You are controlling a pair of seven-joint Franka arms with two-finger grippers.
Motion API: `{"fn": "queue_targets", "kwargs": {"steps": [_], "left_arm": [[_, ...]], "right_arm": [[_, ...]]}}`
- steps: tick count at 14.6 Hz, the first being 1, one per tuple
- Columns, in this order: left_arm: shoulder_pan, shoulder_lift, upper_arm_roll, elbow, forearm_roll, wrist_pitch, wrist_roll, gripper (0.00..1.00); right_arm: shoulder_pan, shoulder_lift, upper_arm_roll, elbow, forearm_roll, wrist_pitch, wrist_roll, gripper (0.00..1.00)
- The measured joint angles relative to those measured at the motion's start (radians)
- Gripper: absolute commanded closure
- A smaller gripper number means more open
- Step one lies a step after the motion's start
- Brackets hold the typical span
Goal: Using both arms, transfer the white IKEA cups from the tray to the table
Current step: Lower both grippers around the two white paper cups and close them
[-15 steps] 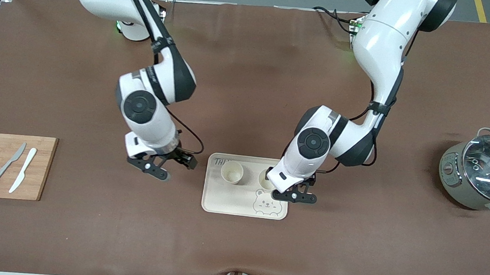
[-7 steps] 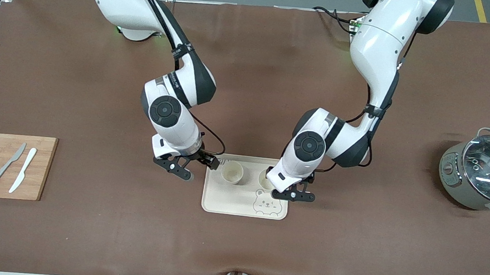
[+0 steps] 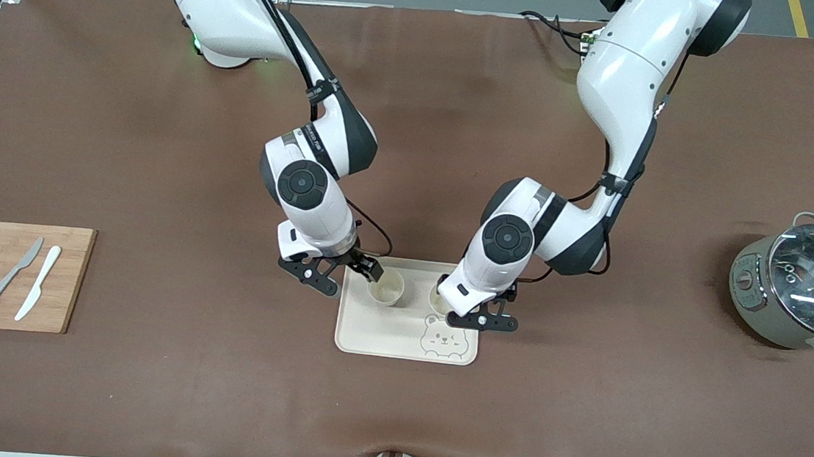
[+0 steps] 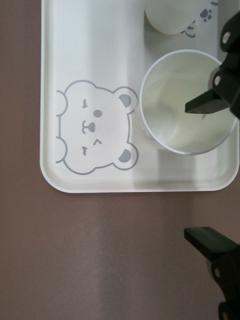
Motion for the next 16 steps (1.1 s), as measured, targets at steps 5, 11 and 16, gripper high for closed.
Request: {"fn": "queue_targets", "kwargs": {"steps": [5, 11, 16], "left_arm": [[0.000, 0.012, 0.000, 0.000, 0.000, 0.049, 0.000, 0.00], [0.001, 0.029, 0.006, 0.002, 0.000, 0.139, 0.000, 0.00], [0.002, 0.038, 0.010, 0.002, 0.000, 0.139, 0.000, 0.00]], "right_arm": [[0.019, 0.020, 0.000, 0.001, 0.000, 0.035, 0.025, 0.00], [0.029, 0.042, 0.000, 0.002, 0.000, 0.061, 0.027, 0.00], [0.035, 0.061, 0.000, 0.003, 0.000, 0.079, 0.061, 0.00]]}}
